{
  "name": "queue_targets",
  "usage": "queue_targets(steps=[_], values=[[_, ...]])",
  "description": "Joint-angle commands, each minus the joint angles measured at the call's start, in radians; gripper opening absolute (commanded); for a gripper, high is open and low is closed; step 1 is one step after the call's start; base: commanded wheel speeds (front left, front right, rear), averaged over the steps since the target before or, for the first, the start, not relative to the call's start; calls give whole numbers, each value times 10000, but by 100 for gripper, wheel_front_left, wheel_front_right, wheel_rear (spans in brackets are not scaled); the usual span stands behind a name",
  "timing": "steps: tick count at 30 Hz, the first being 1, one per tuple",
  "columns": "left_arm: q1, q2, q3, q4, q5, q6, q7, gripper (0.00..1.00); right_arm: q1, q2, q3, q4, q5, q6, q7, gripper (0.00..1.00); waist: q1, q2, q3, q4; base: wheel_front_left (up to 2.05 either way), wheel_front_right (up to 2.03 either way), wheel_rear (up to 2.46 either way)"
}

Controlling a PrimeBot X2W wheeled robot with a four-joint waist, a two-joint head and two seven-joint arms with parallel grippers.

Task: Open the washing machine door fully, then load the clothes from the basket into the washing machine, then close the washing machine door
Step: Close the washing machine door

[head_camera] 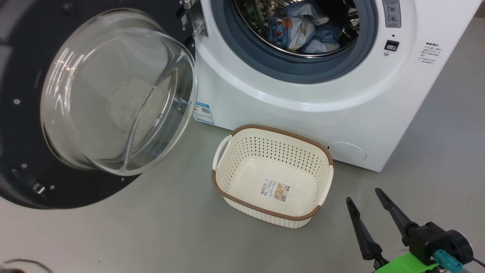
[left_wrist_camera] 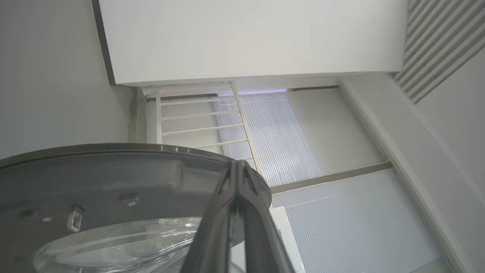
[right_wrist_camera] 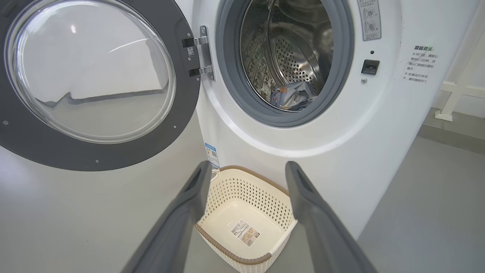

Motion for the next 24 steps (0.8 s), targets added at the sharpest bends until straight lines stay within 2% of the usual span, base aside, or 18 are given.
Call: queue_targets(steps=[1,4,7,11,14,16,17,20,24], values=[[-551,192,621,-358,-569,-145,-36,0,-253,-106,233,-362,-119,88,29,100,0,0,55,38,0,0,0],[-1042,192,1469,-520,-1768,-179,-36,0,-202,-173,193,-523,-144,88,153,100,0,0,100,86,0,0,0],[-1445,344,1970,-738,-1982,-185,64,0,-158,-254,165,-700,-148,88,294,100,0,0,180,109,0,0,0],[-2026,1300,2425,-112,-2112,-139,386,0,-192,-362,133,-915,-123,88,448,100,0,0,333,103,0,0,0],[-2526,2368,2552,879,-2194,165,851,0,-228,-406,126,-1038,-116,88,530,100,0,0,468,79,0,0,0],[-2844,3129,2426,1709,-2085,454,1230,0,-249,-439,113,-1096,-100,88,570,100,0,0,543,67,0,0,0],[-2844,3129,2426,1709,-2085,454,1230,0,-249,-439,113,-1096,-100,88,570,100,0,0,543,67,0,0,0],[-3411,4145,2185,3101,-2134,894,1891,0,-300,-506,115,-1178,-69,88,624,100,0,0,692,17,0,0,0],[-4004,5168,1509,4681,-1919,1343,2785,0,-395,-583,120,-1238,-31,88,669,100,0,0,843,-86,0,0,0]])
